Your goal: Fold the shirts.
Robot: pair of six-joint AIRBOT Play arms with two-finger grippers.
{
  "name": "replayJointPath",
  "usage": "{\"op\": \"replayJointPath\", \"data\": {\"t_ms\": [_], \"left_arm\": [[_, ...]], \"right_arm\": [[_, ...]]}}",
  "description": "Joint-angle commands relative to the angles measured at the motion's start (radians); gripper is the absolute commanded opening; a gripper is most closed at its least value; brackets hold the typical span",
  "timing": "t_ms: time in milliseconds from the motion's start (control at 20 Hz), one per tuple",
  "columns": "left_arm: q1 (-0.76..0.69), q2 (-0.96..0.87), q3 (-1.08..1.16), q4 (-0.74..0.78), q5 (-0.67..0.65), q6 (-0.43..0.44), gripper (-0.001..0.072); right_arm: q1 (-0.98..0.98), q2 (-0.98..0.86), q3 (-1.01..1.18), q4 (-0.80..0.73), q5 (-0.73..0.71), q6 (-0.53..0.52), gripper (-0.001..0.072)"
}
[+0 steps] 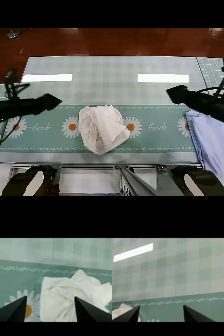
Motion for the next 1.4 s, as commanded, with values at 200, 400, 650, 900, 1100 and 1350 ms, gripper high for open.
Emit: {"op": "replayJointPath", "data": {"t_ms": [200, 400, 650, 900, 1100, 1350], "left_arm": [[-0.395, -0.126, -0.102, -0.173, -0.103, 0.039, 0.0698], [-0.566, -0.325, -0.099, -0.31, 0.089, 0.115, 0.0698], [-0.562, -0.531, 0.031, -0.42, 0.135, 0.174, 0.0501], [-0.408, -0.561, 0.207, -0.42, 0.048, 0.198, 0.0039], [-0.326, -0.561, 0.229, -0.42, -0.05, 0.212, 0.0039], [-0.33, -0.561, 0.229, -0.42, -0.069, 0.224, 0.004]], "right_arm": [[-0.219, -0.01, -0.148, -0.084, 0.235, -0.055, 0.062], [-0.099, -0.01, -0.262, 0.003, 0.161, -0.058, 0.062], [0.115, -0.011, -0.315, 0.018, 0.13, 0.071, 0.062], [0.404, -0.09, -0.332, 0.145, -0.013, 0.198, 0.062], [0.629, -0.332, -0.313, 0.34, -0.282, 0.175, 0.062], [0.686, -0.591, -0.16, 0.403, -0.348, 0.145, 0.062]]}}
